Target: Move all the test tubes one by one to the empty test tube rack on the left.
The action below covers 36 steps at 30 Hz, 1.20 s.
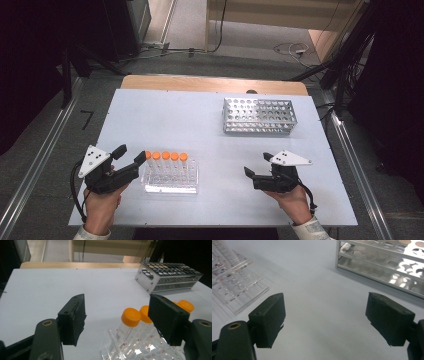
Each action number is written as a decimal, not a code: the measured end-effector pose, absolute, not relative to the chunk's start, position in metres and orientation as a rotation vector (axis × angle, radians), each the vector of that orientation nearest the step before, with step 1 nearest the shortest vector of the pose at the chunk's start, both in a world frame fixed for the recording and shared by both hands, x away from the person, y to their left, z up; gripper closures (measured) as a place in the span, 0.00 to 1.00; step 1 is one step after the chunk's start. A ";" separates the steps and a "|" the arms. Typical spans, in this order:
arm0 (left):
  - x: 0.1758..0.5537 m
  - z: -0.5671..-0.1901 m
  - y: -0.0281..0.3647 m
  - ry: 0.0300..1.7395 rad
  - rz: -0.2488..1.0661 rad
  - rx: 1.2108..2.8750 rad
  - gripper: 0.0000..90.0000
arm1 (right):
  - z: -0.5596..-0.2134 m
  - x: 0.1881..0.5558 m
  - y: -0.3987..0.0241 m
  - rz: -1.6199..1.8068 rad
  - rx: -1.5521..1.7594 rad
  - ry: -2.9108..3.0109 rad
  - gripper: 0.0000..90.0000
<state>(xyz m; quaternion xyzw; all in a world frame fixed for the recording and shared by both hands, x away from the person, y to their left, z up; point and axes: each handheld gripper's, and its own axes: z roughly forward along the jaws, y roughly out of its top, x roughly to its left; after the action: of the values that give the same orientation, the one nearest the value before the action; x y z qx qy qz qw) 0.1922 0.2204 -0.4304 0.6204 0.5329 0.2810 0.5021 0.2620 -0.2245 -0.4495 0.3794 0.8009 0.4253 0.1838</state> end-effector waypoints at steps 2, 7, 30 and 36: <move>0.191 -0.431 0.222 1.291 0.689 1.499 0.33 | -0.449 0.262 -0.228 1.198 1.081 2.250 0.17; 0.189 -0.435 0.226 1.308 0.698 1.491 0.31 | -0.449 0.262 -0.235 1.197 1.099 2.231 0.17; 0.182 -0.451 0.250 1.398 0.732 1.470 0.30 | -0.447 0.261 -0.255 1.198 1.144 2.170 0.17; 0.181 -0.456 0.252 1.415 0.731 1.473 0.28 | -0.446 0.260 -0.259 1.200 1.150 2.159 0.17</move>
<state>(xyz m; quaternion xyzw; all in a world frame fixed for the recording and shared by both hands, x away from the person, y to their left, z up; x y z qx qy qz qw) 0.1813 0.2517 -0.4557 0.6005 0.5765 0.2980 0.4672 0.2601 -0.2593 -0.4458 0.4131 0.7752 0.4308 0.2070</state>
